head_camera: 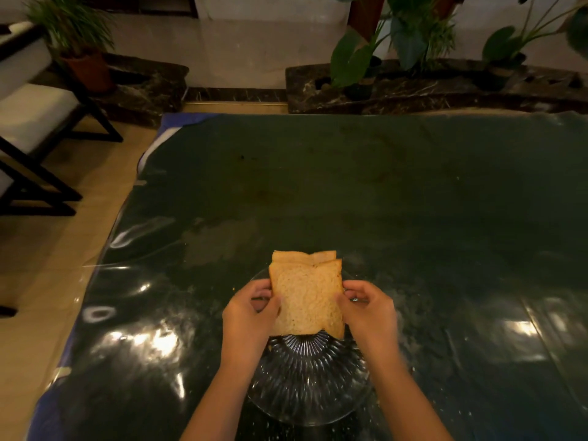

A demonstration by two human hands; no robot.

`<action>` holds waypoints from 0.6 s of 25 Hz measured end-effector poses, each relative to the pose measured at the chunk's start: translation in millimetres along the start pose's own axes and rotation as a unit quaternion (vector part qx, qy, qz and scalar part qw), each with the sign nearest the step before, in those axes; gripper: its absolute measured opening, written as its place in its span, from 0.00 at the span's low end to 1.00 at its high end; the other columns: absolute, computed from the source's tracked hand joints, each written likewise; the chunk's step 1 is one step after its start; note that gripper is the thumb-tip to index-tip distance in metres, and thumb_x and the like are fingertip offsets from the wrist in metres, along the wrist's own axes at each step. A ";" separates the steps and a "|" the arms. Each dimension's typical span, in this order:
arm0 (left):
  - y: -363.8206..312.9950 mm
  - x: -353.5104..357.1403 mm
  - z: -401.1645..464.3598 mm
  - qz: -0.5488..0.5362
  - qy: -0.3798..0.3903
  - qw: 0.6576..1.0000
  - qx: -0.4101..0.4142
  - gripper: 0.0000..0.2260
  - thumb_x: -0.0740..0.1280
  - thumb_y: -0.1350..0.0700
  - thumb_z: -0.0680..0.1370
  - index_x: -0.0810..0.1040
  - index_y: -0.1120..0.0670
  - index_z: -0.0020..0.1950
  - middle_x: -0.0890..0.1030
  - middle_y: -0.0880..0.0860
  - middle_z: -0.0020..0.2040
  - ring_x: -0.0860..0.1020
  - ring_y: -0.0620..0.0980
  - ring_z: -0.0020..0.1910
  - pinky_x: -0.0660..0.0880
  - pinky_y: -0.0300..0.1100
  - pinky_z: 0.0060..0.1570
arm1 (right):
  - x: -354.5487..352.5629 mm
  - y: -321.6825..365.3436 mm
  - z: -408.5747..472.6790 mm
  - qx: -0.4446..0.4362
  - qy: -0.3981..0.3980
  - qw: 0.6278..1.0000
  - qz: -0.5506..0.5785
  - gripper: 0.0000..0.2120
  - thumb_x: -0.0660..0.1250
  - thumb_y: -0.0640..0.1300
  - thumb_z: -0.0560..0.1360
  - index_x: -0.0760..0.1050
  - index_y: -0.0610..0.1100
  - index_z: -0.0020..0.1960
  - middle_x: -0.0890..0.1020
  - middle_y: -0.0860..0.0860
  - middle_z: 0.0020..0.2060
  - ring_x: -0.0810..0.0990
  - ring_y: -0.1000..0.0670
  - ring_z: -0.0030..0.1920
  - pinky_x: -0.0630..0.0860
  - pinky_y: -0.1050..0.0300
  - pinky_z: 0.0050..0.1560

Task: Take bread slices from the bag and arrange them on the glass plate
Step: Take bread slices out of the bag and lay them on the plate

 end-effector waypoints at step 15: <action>21.9 15.7 -10.8 0.101 0.005 0.994 0.033 0.10 0.71 0.63 0.71 0.82 0.57 0.52 0.82 0.54 0.47 0.78 0.40 0.37 0.75 0.34 0.40 | 16.4 -29.1 -3.8 -0.056 0.039 0.993 -0.093 0.10 0.66 0.41 0.72 0.78 0.45 0.53 0.84 0.49 0.41 0.80 0.50 0.38 0.74 0.59 0.35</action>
Point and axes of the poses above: each hand's wrist, its own z-axis towards the middle knuckle, its own x-axis out of the palm, y = z × x, the point moved 5 cm from there along z, towards the middle knuckle
